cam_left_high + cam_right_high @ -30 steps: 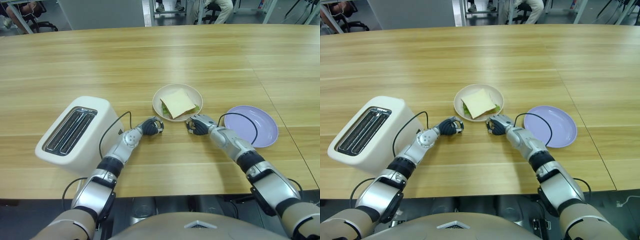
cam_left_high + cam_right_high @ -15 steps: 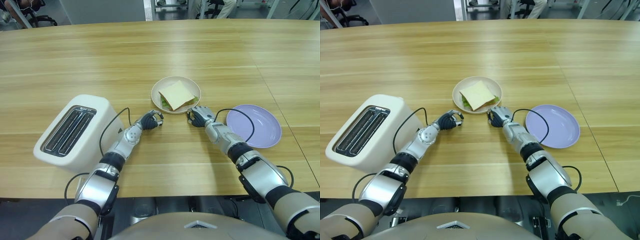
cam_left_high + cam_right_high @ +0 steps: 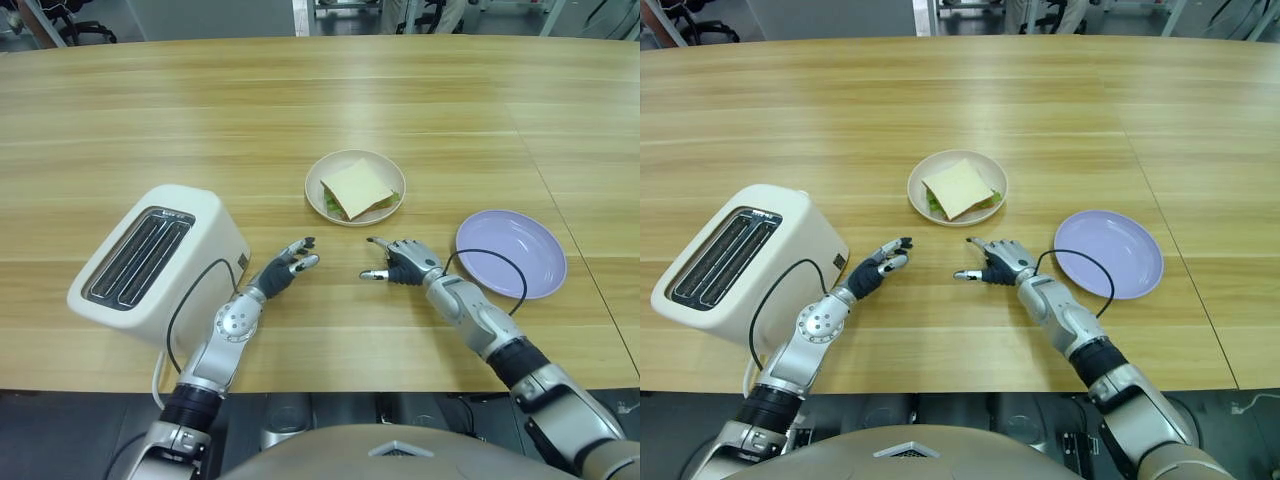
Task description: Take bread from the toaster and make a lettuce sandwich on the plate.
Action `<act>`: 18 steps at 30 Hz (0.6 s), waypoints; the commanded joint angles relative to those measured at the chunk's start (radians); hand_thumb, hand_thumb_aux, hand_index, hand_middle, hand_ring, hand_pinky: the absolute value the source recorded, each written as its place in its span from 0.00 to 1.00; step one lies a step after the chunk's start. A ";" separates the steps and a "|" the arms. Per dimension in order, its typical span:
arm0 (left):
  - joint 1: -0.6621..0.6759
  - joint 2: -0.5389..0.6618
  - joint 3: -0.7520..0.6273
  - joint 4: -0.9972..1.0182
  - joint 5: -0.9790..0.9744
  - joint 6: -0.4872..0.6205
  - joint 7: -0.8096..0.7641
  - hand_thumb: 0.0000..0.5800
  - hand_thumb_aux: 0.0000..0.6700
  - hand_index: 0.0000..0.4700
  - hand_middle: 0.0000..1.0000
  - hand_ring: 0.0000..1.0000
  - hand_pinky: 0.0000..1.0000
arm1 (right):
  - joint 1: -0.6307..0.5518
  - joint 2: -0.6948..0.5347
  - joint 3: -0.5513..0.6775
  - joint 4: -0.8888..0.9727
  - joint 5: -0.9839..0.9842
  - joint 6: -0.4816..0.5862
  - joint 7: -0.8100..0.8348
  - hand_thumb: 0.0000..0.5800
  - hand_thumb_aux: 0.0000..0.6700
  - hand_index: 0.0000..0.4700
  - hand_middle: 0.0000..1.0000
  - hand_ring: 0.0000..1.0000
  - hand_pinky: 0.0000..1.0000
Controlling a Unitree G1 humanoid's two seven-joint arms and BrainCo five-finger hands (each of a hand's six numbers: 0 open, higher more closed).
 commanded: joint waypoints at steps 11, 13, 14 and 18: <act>0.009 -0.073 0.033 0.158 -0.011 -0.164 0.088 0.00 0.00 0.00 0.00 0.00 0.00 | 0.100 0.129 -0.031 0.032 0.074 -0.081 -0.128 0.00 0.00 0.00 0.00 0.00 0.00; 0.016 -0.072 0.019 0.161 0.012 -0.235 0.105 0.00 0.00 0.00 0.00 0.00 0.00 | 0.127 0.171 -0.089 0.029 0.169 -0.087 -0.136 0.00 0.00 0.00 0.00 0.00 0.00; 0.020 -0.080 0.019 0.167 -0.003 -0.268 0.102 0.00 0.00 0.00 0.00 0.00 0.00 | 0.141 0.194 -0.123 0.026 0.220 -0.089 -0.141 0.00 0.00 0.00 0.00 0.00 0.00; 0.021 -0.119 0.035 0.216 -0.067 -0.384 0.094 0.00 0.00 0.00 0.00 0.00 0.00 | 0.174 0.258 -0.240 0.060 0.376 -0.097 -0.143 0.00 0.00 0.00 0.00 0.00 0.00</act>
